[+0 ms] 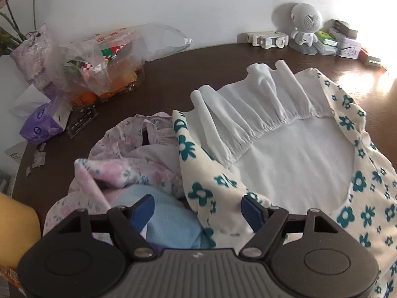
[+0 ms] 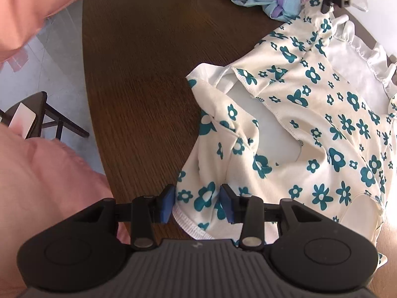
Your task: Fold clothes
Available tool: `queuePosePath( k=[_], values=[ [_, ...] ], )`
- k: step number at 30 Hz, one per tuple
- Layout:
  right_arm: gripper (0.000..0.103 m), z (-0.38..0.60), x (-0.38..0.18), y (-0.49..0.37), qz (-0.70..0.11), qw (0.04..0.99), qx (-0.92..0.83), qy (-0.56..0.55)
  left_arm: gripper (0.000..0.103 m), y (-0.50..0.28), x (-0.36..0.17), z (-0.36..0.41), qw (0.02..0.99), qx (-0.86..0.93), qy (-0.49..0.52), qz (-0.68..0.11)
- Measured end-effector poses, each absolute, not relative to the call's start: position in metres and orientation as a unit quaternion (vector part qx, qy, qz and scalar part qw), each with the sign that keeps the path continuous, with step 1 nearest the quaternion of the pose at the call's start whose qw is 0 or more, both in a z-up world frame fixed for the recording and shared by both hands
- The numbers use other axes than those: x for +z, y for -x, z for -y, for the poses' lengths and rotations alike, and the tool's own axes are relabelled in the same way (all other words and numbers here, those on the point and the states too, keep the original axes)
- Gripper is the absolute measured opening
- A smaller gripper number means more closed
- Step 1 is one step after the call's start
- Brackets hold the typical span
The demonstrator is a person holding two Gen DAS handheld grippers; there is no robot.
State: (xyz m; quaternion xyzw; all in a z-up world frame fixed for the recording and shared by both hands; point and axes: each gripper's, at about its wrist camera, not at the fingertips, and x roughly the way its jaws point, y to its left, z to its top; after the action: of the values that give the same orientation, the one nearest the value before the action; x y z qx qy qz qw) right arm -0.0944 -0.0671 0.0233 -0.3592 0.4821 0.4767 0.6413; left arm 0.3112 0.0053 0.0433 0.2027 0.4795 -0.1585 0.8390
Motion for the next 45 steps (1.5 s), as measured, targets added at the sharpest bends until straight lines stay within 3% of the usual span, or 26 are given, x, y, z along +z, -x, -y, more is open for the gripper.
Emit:
queuePosePath(
  k=[1, 6, 10, 12, 29, 45],
  values=[
    [0.036, 0.067, 0.024, 0.093, -0.485, 0.640, 0.476, 0.359, 0.074, -0.319, 0.038, -0.003, 0.837, -0.154, -0.206, -0.483],
    [0.014, 0.073, 0.026, 0.085, -0.490, 0.645, 0.465, 0.358, 0.028, -0.345, 0.022, 0.003, 0.828, -0.155, -0.199, -0.501],
    [0.012, 0.073, 0.025, 0.083, -0.488, 0.642, 0.469, 0.361, 0.017, -0.347, 0.018, 0.001, 0.828, -0.156, -0.199, -0.501],
    [0.012, 0.073, 0.025, 0.084, -0.482, 0.639, 0.472, 0.370, 0.006, -0.345, 0.018, 0.001, 0.830, -0.158, -0.202, -0.496],
    [0.008, 0.101, 0.028, 0.093, -0.471, 0.583, 0.485, 0.450, 0.003, -0.290, 0.042, 0.012, 0.835, -0.157, -0.270, -0.453],
    [0.008, 0.217, 0.032, 0.087, -0.424, 0.532, 0.500, 0.536, 0.003, -0.134, 0.017, -0.027, 0.835, -0.144, -0.275, -0.454]
  ],
)
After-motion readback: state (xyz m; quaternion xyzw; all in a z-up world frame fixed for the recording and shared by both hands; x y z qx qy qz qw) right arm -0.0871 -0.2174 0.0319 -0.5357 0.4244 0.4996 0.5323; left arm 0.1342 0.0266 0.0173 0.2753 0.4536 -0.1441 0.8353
